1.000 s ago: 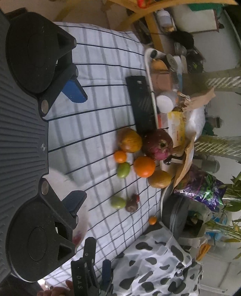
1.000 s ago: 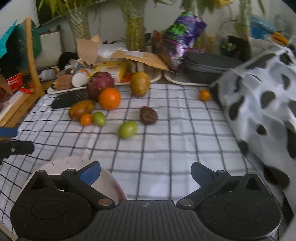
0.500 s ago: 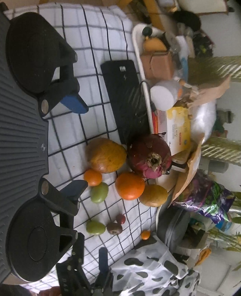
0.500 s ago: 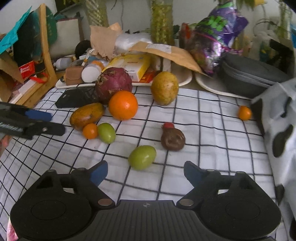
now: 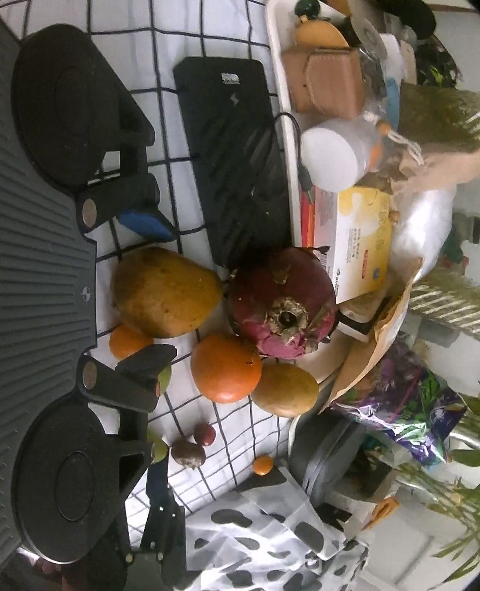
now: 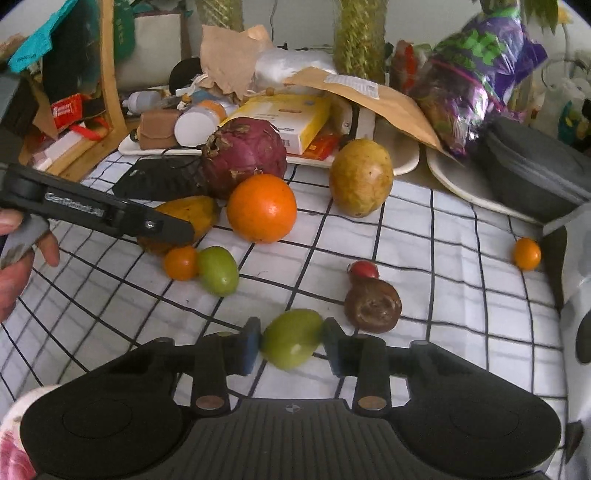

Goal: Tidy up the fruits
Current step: 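Grasp the brown mango with the left tool while the right tool grasps a green plum, then carry the mango and green plum in both tools over the white plate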

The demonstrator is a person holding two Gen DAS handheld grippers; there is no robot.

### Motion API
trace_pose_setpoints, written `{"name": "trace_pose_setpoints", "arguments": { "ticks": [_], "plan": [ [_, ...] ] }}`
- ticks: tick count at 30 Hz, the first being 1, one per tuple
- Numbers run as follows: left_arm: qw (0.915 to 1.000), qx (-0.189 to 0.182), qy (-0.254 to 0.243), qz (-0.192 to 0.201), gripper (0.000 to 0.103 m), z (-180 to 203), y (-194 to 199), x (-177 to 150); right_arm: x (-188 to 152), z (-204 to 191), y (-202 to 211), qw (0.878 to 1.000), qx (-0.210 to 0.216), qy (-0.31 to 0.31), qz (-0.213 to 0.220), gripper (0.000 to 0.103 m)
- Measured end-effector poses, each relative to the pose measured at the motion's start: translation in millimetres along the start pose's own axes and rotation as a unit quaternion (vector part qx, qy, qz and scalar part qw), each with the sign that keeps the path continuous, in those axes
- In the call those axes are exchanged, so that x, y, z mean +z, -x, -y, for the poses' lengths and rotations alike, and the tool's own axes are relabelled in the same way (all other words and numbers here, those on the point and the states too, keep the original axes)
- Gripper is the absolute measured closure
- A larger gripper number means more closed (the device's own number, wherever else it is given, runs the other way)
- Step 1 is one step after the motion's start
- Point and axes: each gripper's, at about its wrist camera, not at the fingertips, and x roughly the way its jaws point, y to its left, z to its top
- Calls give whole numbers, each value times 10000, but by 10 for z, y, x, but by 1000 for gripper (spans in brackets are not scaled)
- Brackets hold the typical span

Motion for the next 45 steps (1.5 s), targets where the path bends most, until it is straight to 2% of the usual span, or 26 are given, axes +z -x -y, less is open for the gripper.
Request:
{"name": "trace_pose_setpoints", "arguments": {
  "ticks": [1,2,8,19,27,33,45],
  "plan": [
    [10000,1,23,16,44,-6,-7,8,-6,2,1,10000,10,14,10,66],
    [10000,38,11,56,49,-5,-11,14,-10,6,0,10000,15,24,17,66],
    [9993,215,-296,49,55,97,-28,32,-31,1,31,10000,49,45,69,68],
    [9971,376,-499,439,56,215,412,-14,-43,7,351,9992,142,-77,359,71],
    [9950,345,-789,501,56,512,770,-339,-157,-123,714,9980,326,-70,542,72],
    [9938,291,-933,538,56,785,1001,-649,-373,-235,943,9978,439,-91,486,73],
    [9918,303,-1237,55,56,1155,982,-1208,-798,-514,1115,9981,543,266,83,73]
  ]
}}
